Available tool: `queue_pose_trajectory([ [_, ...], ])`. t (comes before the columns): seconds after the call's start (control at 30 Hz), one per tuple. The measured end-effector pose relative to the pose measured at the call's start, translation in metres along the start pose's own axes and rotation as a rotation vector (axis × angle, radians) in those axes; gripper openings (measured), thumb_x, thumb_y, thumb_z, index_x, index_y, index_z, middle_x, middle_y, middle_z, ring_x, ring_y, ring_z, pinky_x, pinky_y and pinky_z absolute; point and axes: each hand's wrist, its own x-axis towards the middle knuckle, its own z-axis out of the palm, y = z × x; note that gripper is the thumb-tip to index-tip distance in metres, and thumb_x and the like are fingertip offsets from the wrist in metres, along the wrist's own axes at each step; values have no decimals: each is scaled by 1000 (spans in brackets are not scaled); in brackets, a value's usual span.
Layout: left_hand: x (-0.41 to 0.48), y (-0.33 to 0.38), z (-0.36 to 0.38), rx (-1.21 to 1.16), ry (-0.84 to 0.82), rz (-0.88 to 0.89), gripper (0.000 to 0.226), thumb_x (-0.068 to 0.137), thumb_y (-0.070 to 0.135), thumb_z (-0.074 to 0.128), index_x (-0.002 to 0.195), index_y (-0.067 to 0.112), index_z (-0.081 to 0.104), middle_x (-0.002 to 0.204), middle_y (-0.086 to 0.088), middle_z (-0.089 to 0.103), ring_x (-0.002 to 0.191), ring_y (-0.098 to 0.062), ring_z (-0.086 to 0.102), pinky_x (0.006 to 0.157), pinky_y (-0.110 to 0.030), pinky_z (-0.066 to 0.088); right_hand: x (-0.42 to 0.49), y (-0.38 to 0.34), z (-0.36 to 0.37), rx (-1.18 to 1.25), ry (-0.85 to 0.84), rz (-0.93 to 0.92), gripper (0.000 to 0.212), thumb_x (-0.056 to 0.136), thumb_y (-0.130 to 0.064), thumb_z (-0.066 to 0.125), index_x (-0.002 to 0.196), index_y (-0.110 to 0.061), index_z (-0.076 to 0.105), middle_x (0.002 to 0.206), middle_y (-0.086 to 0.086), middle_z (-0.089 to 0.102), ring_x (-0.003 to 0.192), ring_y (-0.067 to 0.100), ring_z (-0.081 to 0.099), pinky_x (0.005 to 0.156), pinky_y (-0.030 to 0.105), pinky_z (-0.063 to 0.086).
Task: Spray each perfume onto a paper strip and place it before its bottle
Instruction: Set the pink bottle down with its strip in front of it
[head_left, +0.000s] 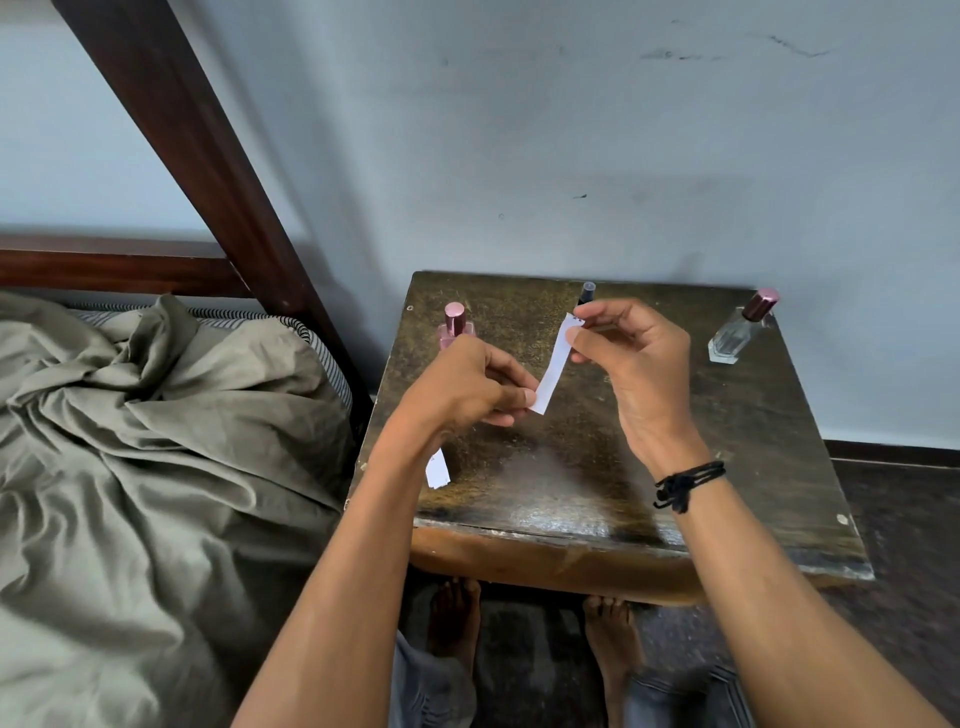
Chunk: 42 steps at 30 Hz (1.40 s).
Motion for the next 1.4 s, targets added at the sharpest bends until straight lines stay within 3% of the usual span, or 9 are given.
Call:
queue_pose_trajectory([
  [0.37,2,2,4,-79,-34,41,15,85,-9,71,85,7,72,73,-7,70,63,-7,70,61,-18,59,-3,-2,3,83,-42,-113,26,79,12,76,93,-11,74,87,5,73,77,20,65,66,28,56],
  [0.67,0,3,6,-97,-79,20,9,86,-1,73,88,7,72,84,-10,73,78,-14,71,70,-25,61,-5,-2,4,106,-42,-128,27,81,12,75,94,-11,73,90,8,72,81,20,66,66,31,56],
  [0.9,1,3,6,-78,-81,1,10,87,-2,73,96,2,72,79,-7,73,72,-11,71,68,-23,61,-4,-1,2,60,1,-140,25,81,12,74,92,-11,73,90,6,73,76,16,64,56,26,51],
  [1.4,3,3,7,-46,-95,-12,12,86,-1,74,98,-1,72,76,-8,73,70,-12,69,68,-23,61,-4,0,2,61,75,-150,19,80,10,76,89,-6,73,88,11,71,74,21,62,55,25,50],
])
